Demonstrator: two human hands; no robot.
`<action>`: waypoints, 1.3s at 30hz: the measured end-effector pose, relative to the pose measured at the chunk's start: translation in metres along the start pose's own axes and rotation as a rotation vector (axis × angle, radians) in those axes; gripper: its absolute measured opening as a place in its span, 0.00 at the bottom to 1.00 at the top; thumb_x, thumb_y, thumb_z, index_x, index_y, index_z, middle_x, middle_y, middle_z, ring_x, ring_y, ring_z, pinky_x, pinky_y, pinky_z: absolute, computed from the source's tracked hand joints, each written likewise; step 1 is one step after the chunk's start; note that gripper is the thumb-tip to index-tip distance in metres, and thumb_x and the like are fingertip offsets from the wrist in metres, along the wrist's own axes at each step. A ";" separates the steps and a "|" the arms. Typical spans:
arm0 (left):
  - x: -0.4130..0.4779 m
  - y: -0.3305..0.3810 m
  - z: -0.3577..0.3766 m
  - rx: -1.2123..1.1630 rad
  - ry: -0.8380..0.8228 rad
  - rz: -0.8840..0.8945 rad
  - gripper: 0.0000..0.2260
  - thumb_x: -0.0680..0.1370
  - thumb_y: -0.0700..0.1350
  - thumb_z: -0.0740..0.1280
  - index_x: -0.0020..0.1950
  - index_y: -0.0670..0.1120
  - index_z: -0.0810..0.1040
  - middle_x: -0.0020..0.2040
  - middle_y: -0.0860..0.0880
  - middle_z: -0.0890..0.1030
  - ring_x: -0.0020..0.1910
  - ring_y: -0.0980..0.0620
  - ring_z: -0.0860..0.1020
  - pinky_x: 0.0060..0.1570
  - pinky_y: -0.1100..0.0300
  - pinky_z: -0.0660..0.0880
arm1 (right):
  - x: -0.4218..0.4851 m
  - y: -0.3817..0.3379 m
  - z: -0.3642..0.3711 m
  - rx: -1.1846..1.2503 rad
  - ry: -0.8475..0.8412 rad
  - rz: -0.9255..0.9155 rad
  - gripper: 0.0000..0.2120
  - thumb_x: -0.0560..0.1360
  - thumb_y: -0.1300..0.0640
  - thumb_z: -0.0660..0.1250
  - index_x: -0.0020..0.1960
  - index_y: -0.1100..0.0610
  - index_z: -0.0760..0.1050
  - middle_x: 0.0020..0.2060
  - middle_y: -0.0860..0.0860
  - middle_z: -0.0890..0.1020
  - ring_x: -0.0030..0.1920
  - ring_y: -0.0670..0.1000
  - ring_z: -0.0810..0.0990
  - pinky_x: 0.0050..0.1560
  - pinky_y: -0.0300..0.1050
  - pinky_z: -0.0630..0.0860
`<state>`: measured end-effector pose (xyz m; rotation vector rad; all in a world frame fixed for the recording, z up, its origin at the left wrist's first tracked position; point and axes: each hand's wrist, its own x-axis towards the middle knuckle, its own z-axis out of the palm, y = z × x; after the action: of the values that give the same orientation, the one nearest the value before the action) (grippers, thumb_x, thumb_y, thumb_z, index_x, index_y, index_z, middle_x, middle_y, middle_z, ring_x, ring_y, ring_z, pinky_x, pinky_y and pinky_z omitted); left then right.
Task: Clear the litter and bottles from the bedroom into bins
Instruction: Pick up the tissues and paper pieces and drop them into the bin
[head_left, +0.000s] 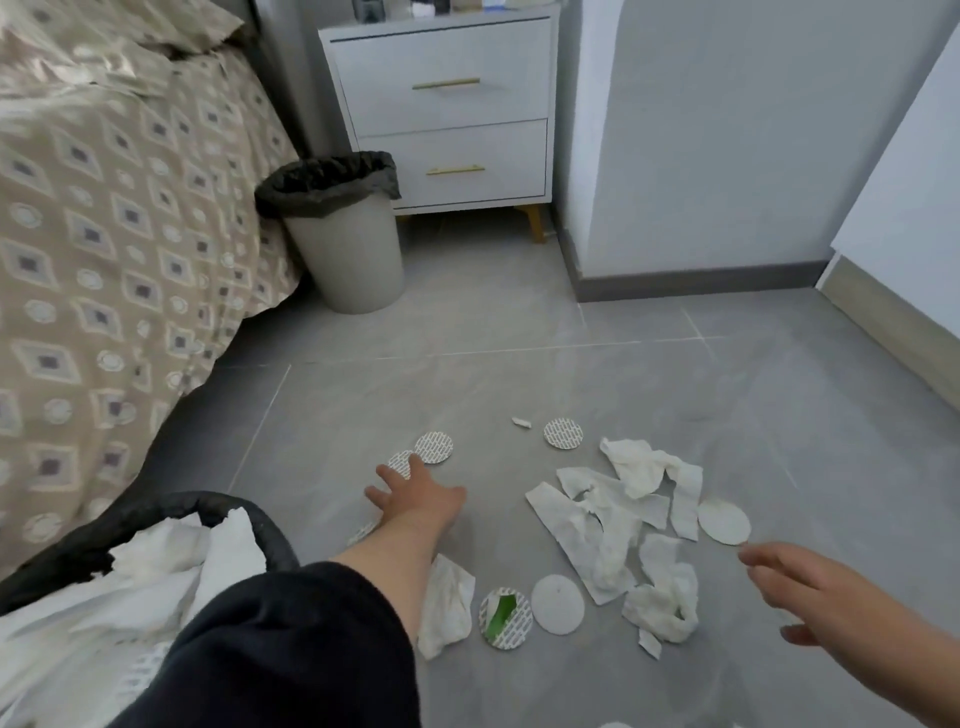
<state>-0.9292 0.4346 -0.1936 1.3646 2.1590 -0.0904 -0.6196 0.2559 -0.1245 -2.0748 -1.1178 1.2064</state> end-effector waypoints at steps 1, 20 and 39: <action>0.007 0.005 -0.001 0.051 -0.035 0.032 0.40 0.73 0.62 0.63 0.78 0.53 0.45 0.78 0.39 0.41 0.76 0.35 0.43 0.73 0.44 0.49 | -0.001 0.004 -0.004 0.014 0.004 0.012 0.07 0.79 0.58 0.63 0.52 0.49 0.77 0.51 0.47 0.79 0.51 0.45 0.76 0.44 0.45 0.75; -0.010 -0.014 0.039 0.390 -0.133 0.388 0.35 0.65 0.59 0.69 0.69 0.50 0.65 0.67 0.47 0.67 0.66 0.41 0.68 0.64 0.50 0.69 | 0.012 0.008 0.007 -0.362 -0.099 -0.109 0.15 0.80 0.48 0.60 0.66 0.47 0.69 0.65 0.46 0.74 0.61 0.45 0.74 0.60 0.40 0.67; -0.040 -0.020 0.066 0.230 -0.099 0.294 0.61 0.58 0.66 0.75 0.76 0.57 0.35 0.75 0.43 0.30 0.75 0.34 0.41 0.68 0.33 0.60 | 0.084 -0.013 0.101 -1.158 -0.426 -0.212 0.62 0.64 0.50 0.79 0.75 0.38 0.31 0.74 0.50 0.28 0.77 0.61 0.37 0.71 0.62 0.63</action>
<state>-0.9056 0.3699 -0.2331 1.7548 1.8899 -0.2928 -0.6897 0.3348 -0.2039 -2.3370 -2.6223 0.9930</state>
